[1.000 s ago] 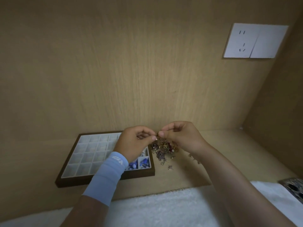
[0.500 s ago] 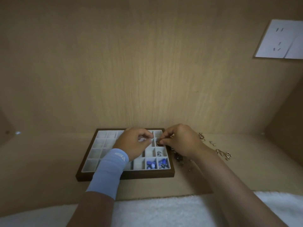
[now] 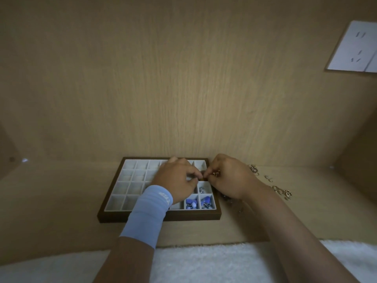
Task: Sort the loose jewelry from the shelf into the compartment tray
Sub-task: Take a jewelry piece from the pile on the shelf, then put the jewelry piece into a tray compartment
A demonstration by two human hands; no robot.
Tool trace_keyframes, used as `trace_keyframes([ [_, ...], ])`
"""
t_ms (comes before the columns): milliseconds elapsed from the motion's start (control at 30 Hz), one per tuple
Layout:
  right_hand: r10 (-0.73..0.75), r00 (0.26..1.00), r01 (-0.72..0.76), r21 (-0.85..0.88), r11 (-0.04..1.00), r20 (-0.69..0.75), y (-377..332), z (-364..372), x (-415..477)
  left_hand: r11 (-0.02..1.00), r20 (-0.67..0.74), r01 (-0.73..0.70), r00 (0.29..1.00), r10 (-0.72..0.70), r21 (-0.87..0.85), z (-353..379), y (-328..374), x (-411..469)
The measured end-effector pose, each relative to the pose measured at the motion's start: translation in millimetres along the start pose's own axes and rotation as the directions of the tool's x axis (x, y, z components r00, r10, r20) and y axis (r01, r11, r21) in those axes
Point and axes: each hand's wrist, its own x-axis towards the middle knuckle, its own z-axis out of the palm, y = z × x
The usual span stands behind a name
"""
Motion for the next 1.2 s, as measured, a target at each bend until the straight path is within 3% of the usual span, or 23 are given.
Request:
trace_keyframes([
  [300, 0.094, 0.993, -0.078, 0.186, 0.979, -0.078, 33.4, -36.4, -25.0, 0.999, -0.065, -0.041, 0.997, 0.042, 0.013, -2.5, 15.8, 1.9],
  [533, 0.203, 0.969, -0.213, 0.056, 0.976, 0.143, 73.5, -74.1, -72.8, 0.976, -0.029, -0.215, 0.976, 0.214, -0.044, 33.7, 71.6, 0.2],
  [733, 0.282, 0.954, -0.289, 0.057, 0.956, 0.105, 86.8, -59.3, -85.5, 0.953, 0.081, -0.303, 0.95, 0.3, 0.021, 63.5, 87.2, -3.7],
  [933, 0.302, 0.949, -0.3, -0.037, 0.953, 0.087, 87.6, -48.1, -80.7, 0.961, 0.069, -0.275, 0.96, 0.273, 0.018, 66.3, 80.5, -2.6],
  [1067, 0.303, 0.953, -0.296, 0.213, 0.931, -0.001, 83.9, -47.9, -82.7, 0.971, 0.021, -0.224, 0.974, 0.226, -0.089, 64.2, 81.5, -2.4],
  [1200, 0.279, 0.96, -0.221, 0.56, 0.798, -0.019, 73.4, -51.5, -80.7, 0.902, 0.009, -0.065, 0.997, 0.076, -0.426, 54.4, 85.5, -3.0],
])
